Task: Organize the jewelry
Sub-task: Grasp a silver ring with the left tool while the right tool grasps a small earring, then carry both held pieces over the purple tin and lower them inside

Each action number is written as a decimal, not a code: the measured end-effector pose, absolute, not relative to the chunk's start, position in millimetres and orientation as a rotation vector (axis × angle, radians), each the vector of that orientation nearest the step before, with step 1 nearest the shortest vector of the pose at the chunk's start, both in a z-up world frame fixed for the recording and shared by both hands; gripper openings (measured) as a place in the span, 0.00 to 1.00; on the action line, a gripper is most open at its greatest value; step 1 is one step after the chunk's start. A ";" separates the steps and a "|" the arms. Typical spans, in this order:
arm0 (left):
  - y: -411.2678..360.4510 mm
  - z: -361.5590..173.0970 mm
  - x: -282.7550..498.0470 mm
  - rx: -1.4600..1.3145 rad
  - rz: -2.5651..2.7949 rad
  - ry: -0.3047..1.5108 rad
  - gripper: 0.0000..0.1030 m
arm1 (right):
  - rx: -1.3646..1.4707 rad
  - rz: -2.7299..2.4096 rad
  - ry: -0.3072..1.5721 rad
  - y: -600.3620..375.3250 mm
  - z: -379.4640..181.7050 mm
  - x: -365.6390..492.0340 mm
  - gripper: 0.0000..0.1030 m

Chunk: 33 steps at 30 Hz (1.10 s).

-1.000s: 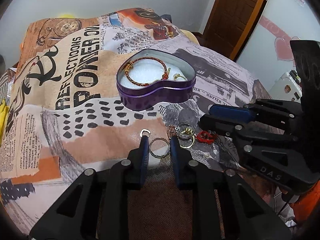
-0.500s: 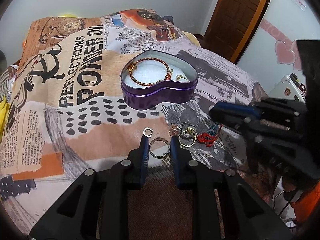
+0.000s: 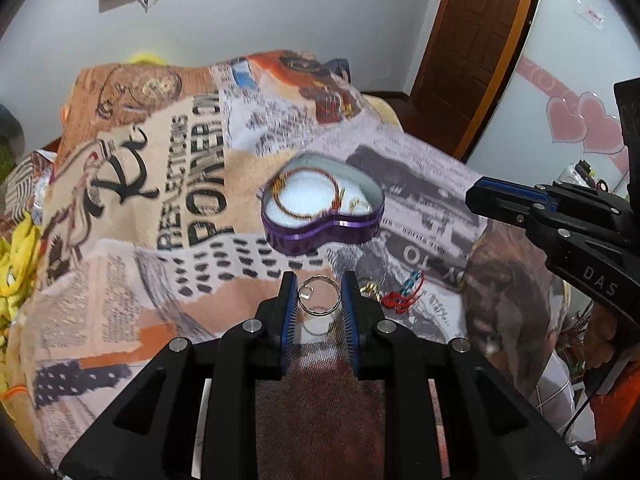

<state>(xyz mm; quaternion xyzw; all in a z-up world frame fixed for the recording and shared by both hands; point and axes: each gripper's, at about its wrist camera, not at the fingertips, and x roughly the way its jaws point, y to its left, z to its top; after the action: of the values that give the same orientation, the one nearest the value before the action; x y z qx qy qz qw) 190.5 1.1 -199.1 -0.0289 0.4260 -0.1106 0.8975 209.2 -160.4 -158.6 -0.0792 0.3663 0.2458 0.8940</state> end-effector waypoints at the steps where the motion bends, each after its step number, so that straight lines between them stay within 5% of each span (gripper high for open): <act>1: 1.9 -194.5 189.8 -0.059 -0.226 0.872 0.20 | -0.162 0.508 0.752 -160.9 -155.5 207.9 0.09; 17: 13.2 -154.6 202.1 -0.043 -0.192 0.768 0.20 | -0.135 0.512 0.636 -156.2 -116.9 209.6 0.09; 33: 18.4 -172.2 243.4 -0.056 -0.199 0.804 0.20 | -0.112 0.535 0.631 -140.3 -116.8 243.2 0.09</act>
<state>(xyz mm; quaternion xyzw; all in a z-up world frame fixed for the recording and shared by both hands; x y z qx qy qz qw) 243.4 18.4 -172.2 -0.0273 0.3906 -0.0965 0.9151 243.2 -140.3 -116.8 -0.0544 0.3066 0.2596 0.9141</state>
